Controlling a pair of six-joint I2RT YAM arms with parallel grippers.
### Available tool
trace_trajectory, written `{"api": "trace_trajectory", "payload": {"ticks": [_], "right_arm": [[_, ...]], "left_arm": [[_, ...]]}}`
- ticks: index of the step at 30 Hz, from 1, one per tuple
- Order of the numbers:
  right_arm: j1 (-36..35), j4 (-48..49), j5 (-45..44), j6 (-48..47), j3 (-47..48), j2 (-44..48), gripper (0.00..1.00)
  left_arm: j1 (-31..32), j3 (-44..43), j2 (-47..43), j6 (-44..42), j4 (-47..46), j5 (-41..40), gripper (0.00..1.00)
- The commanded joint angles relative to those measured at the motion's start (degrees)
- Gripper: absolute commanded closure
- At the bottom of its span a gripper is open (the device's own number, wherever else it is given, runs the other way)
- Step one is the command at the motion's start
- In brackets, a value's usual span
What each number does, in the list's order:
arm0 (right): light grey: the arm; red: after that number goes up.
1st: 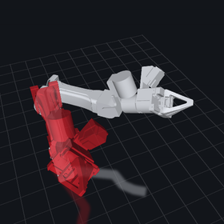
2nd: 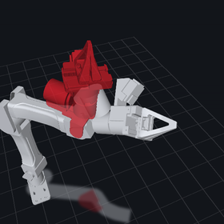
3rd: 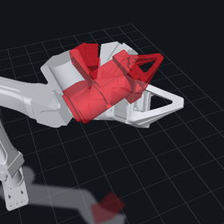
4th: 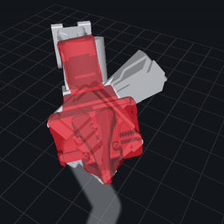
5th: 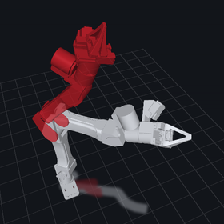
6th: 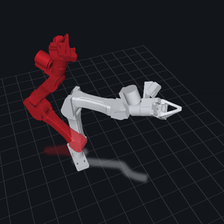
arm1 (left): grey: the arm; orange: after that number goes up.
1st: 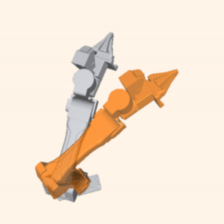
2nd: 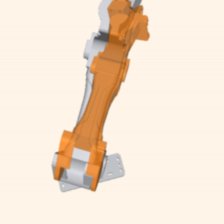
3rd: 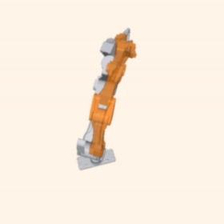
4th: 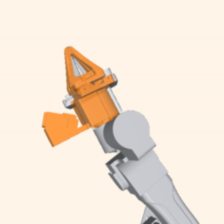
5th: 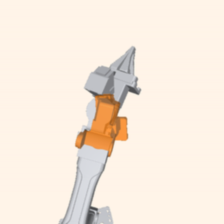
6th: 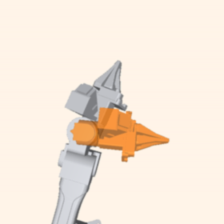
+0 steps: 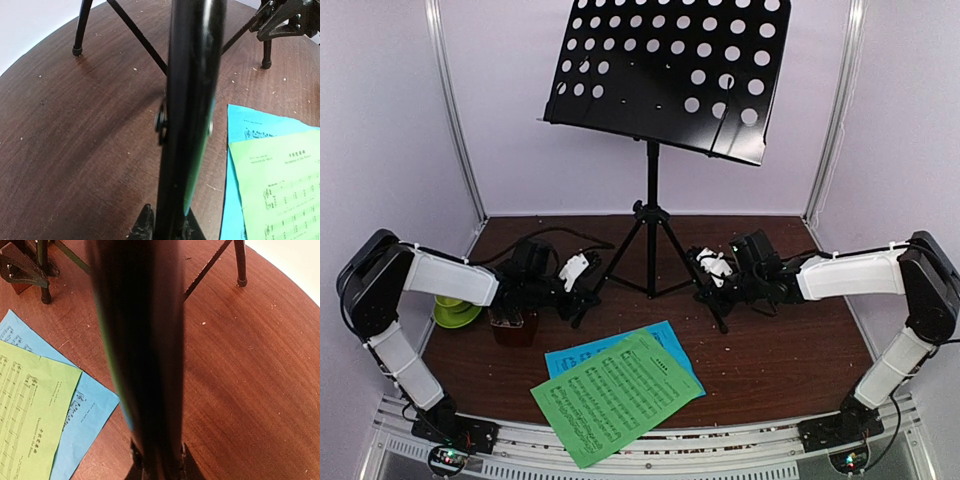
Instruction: Set up the instrument practice props
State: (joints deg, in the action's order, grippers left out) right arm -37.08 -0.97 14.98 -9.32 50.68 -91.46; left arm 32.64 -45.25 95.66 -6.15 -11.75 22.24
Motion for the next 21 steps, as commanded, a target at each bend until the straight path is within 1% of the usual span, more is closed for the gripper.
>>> {"api": "trace_trajectory", "payload": {"ticks": [1,4,7,10,16,19,21], "right_arm": [[2.27,-1.78,-4.5,6.86,-3.08,3.38,1.0],[2.35,-1.82,-4.5,6.86,-2.43,2.63,1.0],[2.35,-1.88,-4.52,6.99,-0.26,0.81,1.0],[2.45,-2.28,-4.48,7.04,3.12,-1.61,1.0],[3.36,-3.12,-3.93,6.87,10.41,-7.94,1.0],[3.71,-4.54,-3.5,6.78,13.55,-10.59,1.0],[3.9,-5.74,-3.08,6.42,15.1,-11.73,1.0]], "left_arm": [[-2.92,4.55,-1.08,6.04,5.31,-4.09,1.0],[-2.92,4.99,-0.6,6.3,4.7,-3.83,1.0],[-2.88,3.31,0.4,6.65,4.9,-3.78,1.0],[-2.91,-0.02,1.94,7.07,5.71,-4.47,1.0],[-3.06,-10.08,8.02,7.06,9.59,-4.71,1.0],[-3.32,-13.52,10.59,7.39,11.04,-4.01,1.0],[-3.58,-14.3,11.43,7.62,11.29,-3.61,1.0]]}}
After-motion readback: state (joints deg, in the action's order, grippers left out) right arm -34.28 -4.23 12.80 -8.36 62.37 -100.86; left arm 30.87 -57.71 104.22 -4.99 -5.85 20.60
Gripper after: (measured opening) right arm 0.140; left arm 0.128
